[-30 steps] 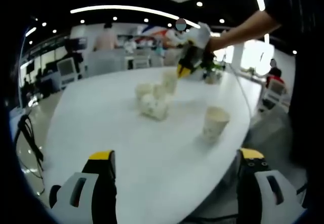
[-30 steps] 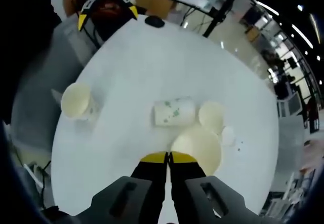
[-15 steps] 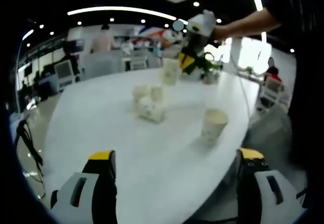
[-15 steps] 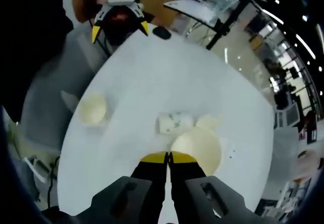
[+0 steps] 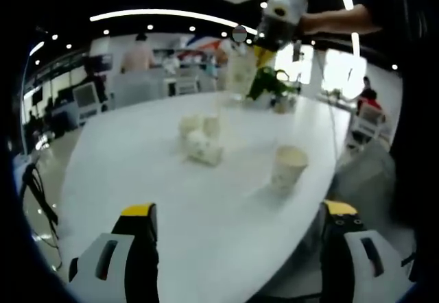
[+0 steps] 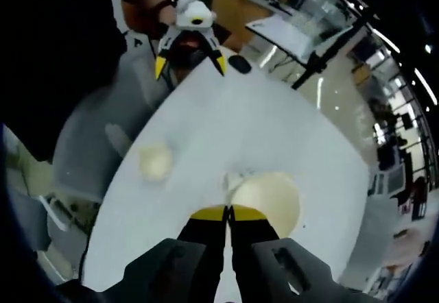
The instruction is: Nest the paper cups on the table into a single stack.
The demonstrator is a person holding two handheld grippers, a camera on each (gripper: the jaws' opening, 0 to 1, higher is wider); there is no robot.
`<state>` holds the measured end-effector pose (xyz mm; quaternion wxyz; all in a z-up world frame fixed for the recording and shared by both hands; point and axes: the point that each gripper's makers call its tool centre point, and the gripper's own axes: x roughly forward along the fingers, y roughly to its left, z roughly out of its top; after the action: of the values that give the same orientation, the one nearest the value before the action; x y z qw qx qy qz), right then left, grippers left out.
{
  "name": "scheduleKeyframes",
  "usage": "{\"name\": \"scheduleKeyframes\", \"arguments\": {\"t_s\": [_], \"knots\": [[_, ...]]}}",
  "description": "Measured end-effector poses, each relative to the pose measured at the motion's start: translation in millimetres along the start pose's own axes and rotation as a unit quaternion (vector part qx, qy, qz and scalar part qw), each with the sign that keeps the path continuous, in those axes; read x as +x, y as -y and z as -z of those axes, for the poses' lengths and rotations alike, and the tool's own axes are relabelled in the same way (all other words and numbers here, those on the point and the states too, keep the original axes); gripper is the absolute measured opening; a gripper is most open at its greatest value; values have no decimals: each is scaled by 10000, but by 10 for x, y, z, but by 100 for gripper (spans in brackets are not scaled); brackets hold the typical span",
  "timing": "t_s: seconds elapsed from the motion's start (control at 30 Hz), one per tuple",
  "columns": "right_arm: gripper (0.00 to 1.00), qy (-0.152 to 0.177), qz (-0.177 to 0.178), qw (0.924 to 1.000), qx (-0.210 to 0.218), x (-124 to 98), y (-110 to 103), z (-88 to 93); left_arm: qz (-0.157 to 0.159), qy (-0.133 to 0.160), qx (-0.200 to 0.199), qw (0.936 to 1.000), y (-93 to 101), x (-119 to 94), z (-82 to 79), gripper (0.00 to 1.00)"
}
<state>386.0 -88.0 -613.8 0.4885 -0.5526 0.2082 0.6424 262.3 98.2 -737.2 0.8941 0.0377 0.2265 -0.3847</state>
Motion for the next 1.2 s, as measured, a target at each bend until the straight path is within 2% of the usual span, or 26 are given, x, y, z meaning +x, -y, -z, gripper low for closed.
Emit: {"name": "scheduleKeyframes", "arguments": {"t_s": [0.1,0.37,0.73,1.2], "knots": [[0,-103,22,9997,-226,-130,-27,-65,-12,4,-19,10000,-3,-2,11,97],[0,17,85,9992,-390,-404,-45,-373,23,23,-19,10000,24,12,-1,97],[0,-27,-174,9982,-568,-252,-295,-480,68,45,-23,10000,31,29,5,97],[0,48,-397,9982,-449,-131,-502,-566,87,25,-48,9999,46,20,45,96]]}}
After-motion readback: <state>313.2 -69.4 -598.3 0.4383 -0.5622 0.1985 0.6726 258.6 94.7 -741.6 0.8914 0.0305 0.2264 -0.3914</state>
